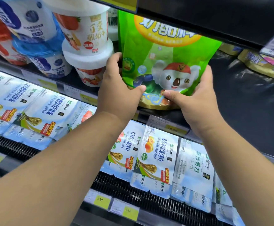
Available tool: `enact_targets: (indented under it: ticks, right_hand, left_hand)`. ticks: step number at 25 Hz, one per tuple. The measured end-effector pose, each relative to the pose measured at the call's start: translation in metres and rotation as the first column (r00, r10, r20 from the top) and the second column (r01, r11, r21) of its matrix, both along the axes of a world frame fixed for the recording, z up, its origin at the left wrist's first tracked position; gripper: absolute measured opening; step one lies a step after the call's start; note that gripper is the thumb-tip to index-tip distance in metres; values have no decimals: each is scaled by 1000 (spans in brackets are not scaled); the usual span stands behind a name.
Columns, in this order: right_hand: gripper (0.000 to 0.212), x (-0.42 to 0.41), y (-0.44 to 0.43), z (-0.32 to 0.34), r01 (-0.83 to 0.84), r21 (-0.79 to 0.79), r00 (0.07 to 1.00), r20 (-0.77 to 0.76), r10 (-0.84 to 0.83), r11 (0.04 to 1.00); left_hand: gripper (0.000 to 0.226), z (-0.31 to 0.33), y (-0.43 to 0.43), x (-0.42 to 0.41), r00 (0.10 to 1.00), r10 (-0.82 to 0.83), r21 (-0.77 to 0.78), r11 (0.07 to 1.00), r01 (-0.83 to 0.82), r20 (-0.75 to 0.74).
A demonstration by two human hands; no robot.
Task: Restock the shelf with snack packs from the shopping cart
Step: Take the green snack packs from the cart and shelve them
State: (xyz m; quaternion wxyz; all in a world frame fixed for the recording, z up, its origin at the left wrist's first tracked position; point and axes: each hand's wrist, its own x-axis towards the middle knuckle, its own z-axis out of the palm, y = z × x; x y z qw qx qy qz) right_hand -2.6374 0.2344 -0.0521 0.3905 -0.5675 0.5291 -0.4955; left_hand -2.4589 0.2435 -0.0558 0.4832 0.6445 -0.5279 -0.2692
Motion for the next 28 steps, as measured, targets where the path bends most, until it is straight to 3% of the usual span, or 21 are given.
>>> enact_targets:
  ticks: [3, 6, 9, 13, 23, 28]
  right_hand:
    - [71, -1, -9, -7, 45, -47, 999, -27, -46, 998]
    - [70, 0, -10, -8, 77, -77, 995, -60, -82, 994]
    - [64, 2, -4, -5, 112, -61, 976, -179, -121, 992]
    - [54, 1, -1, -4, 172, -81, 900, -393, -190, 982]
    - [51, 7, -26, -10, 259, -86, 900, -340, -273, 962]
    - [67, 4, -24, -12, 225, -46, 909, -349, -226, 973]
  left_hand:
    - [86, -2, -3, -11, 993, 98, -46, 994, -95, 65]
    - [69, -4, 7, -24, 970, 226, -91, 972, -219, 85]
    - [48, -9, 12, -28, 979, 170, -74, 984, -162, 112]
    - [52, -8, 5, -26, 967, 113, -12, 994, -113, 229]
    - [61, -4, -16, -34, 948, 111, 4, 993, -117, 297]
    - [61, -11, -16, -33, 960, 135, -52, 991, -126, 246]
